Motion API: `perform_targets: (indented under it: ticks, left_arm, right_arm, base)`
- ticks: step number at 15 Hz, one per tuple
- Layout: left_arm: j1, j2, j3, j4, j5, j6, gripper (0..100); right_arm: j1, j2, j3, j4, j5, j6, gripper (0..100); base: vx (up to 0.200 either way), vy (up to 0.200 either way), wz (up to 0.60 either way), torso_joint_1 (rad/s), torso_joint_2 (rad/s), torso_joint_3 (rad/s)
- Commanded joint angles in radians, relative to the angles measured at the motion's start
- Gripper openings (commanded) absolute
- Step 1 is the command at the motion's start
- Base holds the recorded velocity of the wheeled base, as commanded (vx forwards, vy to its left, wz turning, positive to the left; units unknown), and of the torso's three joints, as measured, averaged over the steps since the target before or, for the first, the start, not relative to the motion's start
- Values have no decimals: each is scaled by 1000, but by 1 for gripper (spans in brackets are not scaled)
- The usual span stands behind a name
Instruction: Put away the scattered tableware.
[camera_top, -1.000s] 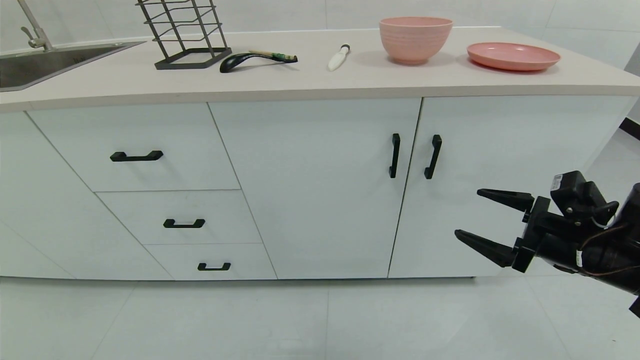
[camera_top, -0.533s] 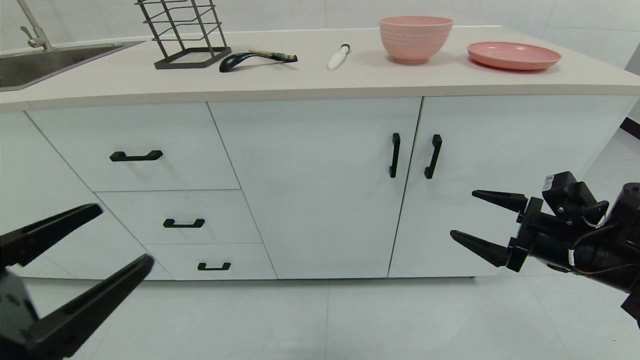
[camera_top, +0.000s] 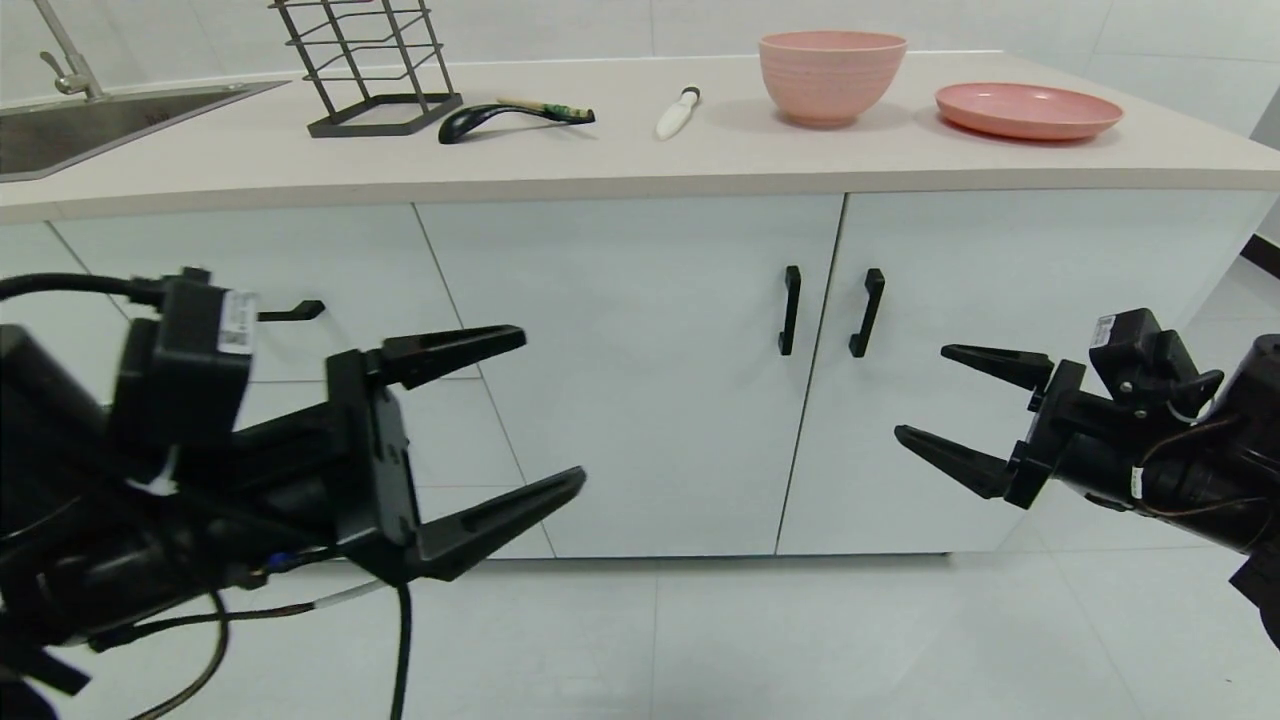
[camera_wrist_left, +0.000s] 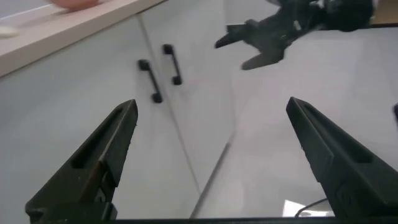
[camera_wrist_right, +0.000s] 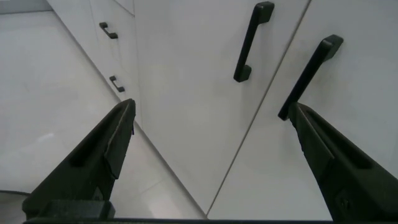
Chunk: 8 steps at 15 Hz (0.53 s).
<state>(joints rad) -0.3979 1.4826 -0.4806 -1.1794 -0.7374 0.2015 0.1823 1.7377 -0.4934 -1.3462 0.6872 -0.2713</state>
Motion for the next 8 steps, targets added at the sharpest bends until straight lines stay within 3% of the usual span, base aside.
perform_targets:
  ticks: [1,5,8]
  left_arm:
    - [-107,216,-167,-20,-20,-4,100]
    - [-228,427,-437,-14,20,-40,100]
    - [-265,528,-561,43,21,-36,100]
  right_arm:
    - [0,11,-36,-1,0,-2,100]
    - [0,79,-103,-2,0,0,100]
    - [-1,129,-166,-4,0,0,100]
  base:
    - [0,0,0,0,0,0]
    - [0,0,0,0,0,0]
    - [0,0,0,0,0,0]
